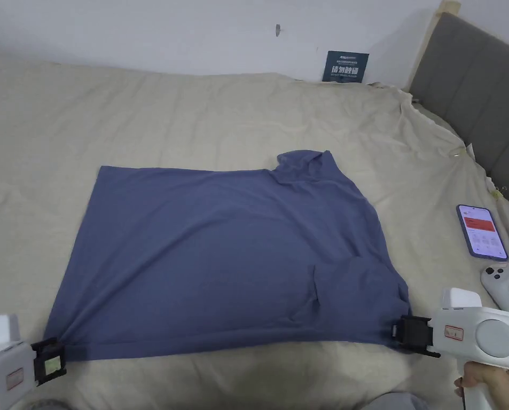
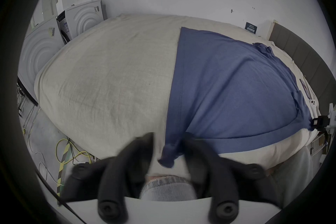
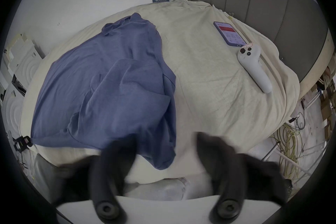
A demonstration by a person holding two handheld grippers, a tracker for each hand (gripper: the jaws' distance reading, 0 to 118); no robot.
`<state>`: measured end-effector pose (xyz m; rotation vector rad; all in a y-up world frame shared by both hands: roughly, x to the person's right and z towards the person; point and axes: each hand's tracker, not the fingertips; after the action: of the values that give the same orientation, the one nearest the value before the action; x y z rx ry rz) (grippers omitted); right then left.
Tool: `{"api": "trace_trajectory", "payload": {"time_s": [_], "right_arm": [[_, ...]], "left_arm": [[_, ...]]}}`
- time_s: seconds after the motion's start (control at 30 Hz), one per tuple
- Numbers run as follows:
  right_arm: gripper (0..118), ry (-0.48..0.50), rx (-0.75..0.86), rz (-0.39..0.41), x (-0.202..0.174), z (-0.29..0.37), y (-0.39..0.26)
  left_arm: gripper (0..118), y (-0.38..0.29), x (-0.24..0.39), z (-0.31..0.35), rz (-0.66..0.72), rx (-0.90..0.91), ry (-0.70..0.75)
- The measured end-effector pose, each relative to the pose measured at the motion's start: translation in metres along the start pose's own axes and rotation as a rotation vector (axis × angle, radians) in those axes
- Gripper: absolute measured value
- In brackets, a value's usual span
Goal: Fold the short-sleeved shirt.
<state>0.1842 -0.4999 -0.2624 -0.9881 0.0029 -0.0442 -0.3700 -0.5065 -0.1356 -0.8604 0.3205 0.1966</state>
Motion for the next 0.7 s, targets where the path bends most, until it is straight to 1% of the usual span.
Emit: {"api": "trace_trajectory", "payload": {"time_s": [0.03,0.07,0.1,0.13,0.23,0.33,0.4,0.5,0.57,0.6,0.63,0.67,0.7], "right_arm": [[111,-0.020,-0.003,0.003,0.009,-0.001,0.001],[116,-0.026,0.022,0.001,0.011,0.006,0.002],[116,-0.031,0.080,0.000,0.013,0.016,0.003],[116,-0.033,0.113,-0.001,0.013,0.029,0.006],[116,-0.038,0.241,-0.009,0.008,0.063,0.015],[116,-0.037,0.394,0.033,-0.008,0.098,0.023],[116,-0.032,0.503,0.065,-0.020,0.117,0.025],[116,-0.025,0.663,0.102,-0.041,0.138,0.022],[116,-0.036,0.727,0.136,-0.054,0.143,0.016],[116,-0.035,0.741,0.160,-0.060,0.144,0.014],[116,-0.032,0.752,0.167,-0.066,0.143,0.011],[116,-0.034,0.762,0.164,-0.070,0.143,0.008],[114,-0.026,0.770,0.154,-0.070,0.140,0.006]], "left_arm": [[98,0.004,-0.005,0.003,0.022,-0.027,-0.006],[111,0.007,-0.009,0.006,0.041,-0.035,-0.021],[117,0.011,-0.014,0.013,0.066,-0.017,-0.046],[117,0.017,-0.018,0.021,0.095,0.027,-0.074],[117,0.042,-0.022,0.042,0.169,0.102,-0.088],[117,0.063,-0.017,0.061,0.178,0.241,-0.107],[117,0.072,-0.005,0.075,0.134,0.347,-0.076],[115,0.071,0.023,0.090,0.011,0.558,0.003],[107,0.068,0.038,0.096,-0.059,0.636,0.034],[100,0.065,0.043,0.096,-0.080,0.667,0.029],[97,0.062,0.049,0.097,-0.097,0.684,0.022],[97,0.060,0.052,0.098,-0.103,0.681,0.008],[85,0.057,0.056,0.097,-0.108,0.683,-0.007]]}}
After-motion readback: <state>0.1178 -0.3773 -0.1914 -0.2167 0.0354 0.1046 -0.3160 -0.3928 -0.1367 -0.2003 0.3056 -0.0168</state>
